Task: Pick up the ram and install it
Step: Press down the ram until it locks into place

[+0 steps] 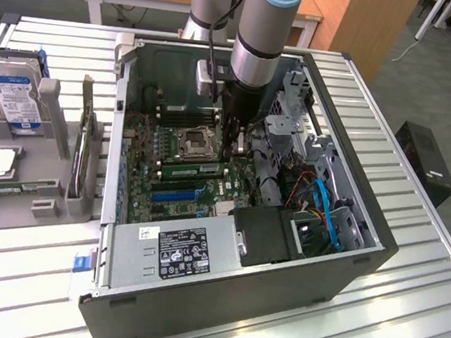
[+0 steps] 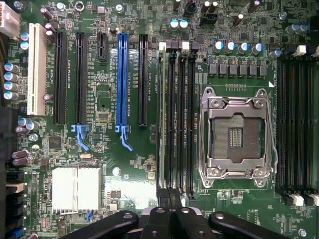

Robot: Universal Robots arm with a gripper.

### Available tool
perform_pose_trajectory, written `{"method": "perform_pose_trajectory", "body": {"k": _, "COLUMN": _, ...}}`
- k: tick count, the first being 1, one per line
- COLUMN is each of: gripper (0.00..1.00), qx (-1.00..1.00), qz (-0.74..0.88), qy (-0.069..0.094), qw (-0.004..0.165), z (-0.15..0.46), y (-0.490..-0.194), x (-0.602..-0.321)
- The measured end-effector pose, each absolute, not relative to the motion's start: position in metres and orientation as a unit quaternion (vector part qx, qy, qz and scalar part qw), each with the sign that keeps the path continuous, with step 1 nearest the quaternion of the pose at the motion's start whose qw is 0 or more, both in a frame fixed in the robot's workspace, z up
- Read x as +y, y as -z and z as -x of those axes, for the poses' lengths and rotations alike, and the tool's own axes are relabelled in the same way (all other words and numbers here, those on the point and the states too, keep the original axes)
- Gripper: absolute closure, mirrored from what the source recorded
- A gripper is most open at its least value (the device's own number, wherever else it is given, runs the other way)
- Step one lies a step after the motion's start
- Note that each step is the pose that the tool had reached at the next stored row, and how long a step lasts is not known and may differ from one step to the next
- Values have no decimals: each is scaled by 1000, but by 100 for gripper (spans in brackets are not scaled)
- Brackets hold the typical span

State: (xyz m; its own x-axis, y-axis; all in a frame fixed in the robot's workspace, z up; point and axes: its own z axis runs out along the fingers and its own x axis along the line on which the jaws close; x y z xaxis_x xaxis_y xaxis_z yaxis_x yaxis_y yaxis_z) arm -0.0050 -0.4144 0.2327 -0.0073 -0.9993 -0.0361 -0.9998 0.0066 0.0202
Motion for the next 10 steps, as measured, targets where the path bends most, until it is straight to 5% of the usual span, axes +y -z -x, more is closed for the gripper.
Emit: {"method": "perform_pose_trajectory", "body": {"k": 10, "gripper": 89, "qx": 709, "qz": 704, "qy": -20, "qw": 6, "z": 5, "y": -226, "x": -414}}
